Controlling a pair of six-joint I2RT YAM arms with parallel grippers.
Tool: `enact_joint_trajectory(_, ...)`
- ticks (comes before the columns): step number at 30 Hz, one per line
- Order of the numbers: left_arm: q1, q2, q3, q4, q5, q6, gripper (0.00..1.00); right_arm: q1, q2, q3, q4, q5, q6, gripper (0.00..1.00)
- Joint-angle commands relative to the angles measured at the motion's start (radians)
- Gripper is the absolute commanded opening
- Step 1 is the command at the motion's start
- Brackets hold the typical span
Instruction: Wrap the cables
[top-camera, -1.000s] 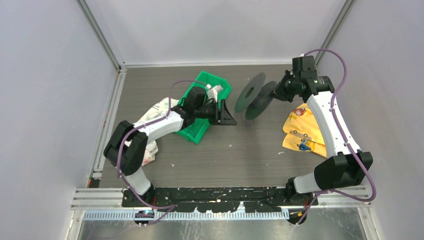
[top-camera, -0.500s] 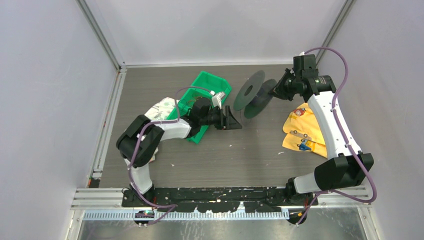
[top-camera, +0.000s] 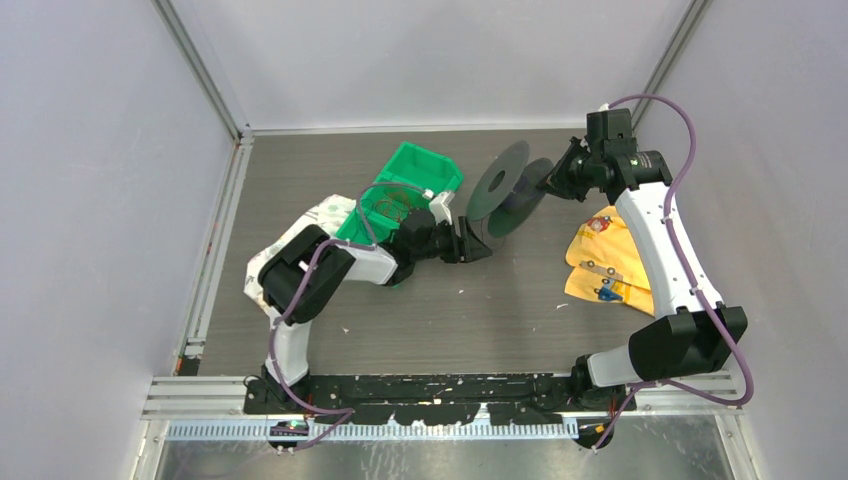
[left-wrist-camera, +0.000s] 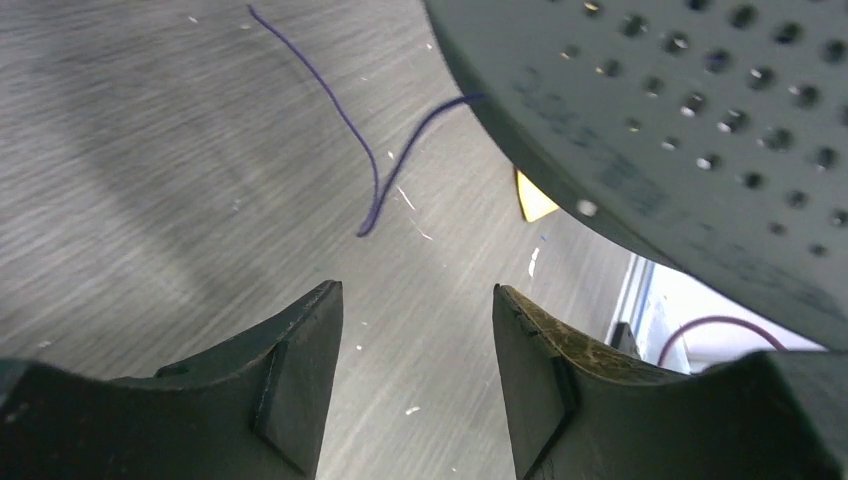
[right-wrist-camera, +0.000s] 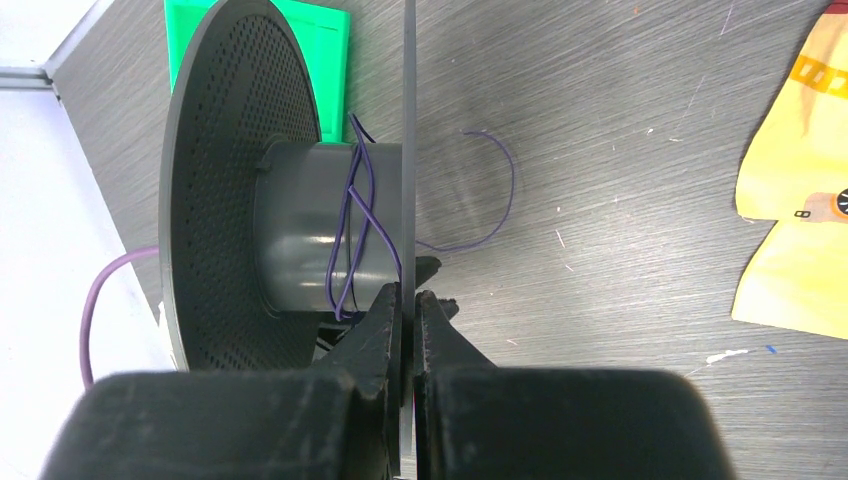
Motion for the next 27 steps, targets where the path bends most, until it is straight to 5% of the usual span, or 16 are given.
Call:
enact_joint_trajectory(1,-0.005,0.033,0.025,0.117,-0.103,-0.008,0.58,-0.006,-0.054,0.05,0.059,-0.037,0.01,0.0)
enact_joint_trajectory(10,-0.031,0.076,0.013,0.19,-0.288,0.057,0.57,-0.008,-0.052,0.055,0.058,-0.042,0.007,0.01)
enact_joint_trajectory(19,-0.033,0.133,0.034,0.238,-0.279,0.014,0.52,-0.01,-0.054,0.067,0.046,-0.043,0.004,0.01)
enact_joint_trajectory(24,-0.033,0.144,0.037,0.272,-0.282,-0.001,0.41,-0.013,-0.057,0.073,0.04,-0.044,0.003,0.01)
enact_joint_trajectory(27,-0.031,0.144,0.041,0.278,-0.294,0.007,0.44,-0.015,-0.058,0.077,0.036,-0.049,0.003,0.01)
